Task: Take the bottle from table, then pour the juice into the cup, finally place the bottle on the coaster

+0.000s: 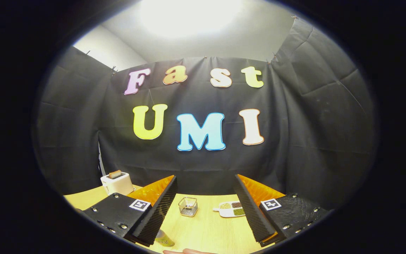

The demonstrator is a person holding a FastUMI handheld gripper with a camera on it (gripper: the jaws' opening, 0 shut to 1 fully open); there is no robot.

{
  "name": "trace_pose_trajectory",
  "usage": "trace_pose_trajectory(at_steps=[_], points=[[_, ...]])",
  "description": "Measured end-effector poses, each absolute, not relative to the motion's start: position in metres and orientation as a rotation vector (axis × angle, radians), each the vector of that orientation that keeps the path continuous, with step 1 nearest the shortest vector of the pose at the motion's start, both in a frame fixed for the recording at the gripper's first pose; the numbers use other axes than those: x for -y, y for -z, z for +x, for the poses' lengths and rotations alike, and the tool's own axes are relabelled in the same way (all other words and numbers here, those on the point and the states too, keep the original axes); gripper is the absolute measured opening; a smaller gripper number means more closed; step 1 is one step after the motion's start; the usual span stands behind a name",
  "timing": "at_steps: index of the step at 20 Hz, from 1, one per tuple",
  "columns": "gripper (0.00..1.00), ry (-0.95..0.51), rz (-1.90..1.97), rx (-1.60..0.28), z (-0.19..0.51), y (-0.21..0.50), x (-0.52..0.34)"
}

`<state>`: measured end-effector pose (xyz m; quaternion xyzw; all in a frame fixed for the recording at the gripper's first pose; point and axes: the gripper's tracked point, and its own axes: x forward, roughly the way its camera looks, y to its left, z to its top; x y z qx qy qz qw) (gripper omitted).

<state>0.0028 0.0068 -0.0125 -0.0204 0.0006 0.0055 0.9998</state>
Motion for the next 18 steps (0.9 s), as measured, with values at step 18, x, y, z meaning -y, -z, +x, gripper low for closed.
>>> trace_pose_trajectory(at_steps=[18], points=[[0.98,-0.098,0.032,0.026,0.008,0.083,-0.066]])
